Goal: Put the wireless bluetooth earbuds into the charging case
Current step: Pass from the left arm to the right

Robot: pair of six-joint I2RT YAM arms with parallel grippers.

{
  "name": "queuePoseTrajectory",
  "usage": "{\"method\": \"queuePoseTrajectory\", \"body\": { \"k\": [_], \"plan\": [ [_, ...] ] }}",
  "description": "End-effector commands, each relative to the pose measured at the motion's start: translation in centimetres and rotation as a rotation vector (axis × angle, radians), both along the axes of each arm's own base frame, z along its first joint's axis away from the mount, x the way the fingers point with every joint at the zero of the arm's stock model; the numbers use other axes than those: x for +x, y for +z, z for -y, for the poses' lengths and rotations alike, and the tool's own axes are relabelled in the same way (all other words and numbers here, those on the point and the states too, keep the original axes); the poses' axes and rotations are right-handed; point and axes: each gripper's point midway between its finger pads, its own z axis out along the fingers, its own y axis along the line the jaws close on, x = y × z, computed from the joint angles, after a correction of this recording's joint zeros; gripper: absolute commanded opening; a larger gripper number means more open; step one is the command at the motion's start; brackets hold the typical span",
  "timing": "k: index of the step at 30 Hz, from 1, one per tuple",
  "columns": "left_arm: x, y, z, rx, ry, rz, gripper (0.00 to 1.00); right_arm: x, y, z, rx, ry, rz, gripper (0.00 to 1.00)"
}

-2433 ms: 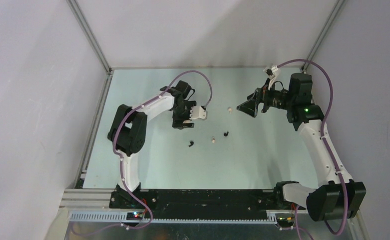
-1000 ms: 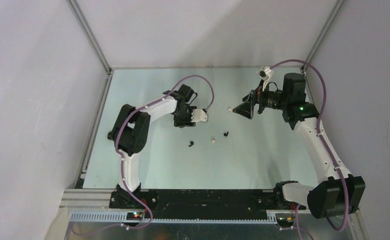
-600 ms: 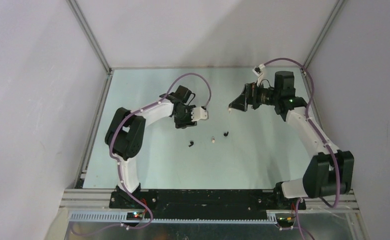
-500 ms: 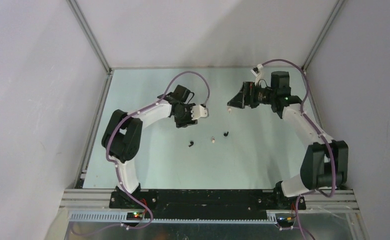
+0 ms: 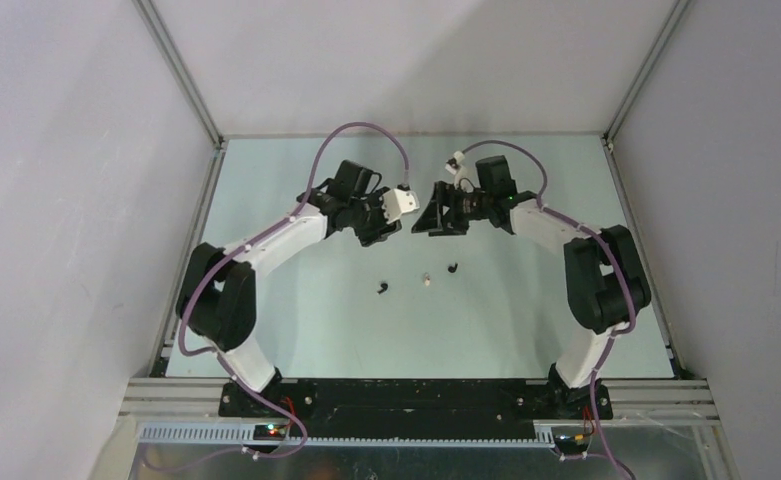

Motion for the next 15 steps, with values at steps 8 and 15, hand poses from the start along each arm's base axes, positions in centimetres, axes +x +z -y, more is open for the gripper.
{"method": "queuePoseTrajectory", "body": {
  "k": [8, 15],
  "plan": [
    [-4.9, 4.5, 4.2, -0.178, -0.065, 0.001, 0.41, -0.1, 3.7, -5.2, 0.162, 0.136, 0.046, 0.66],
    [-5.3, 5.0, 4.7, -0.198, -0.071, -0.005, 0.41, -2.3, 2.1, -5.8, 0.083, 0.193, 0.049, 0.60]
  ]
}}
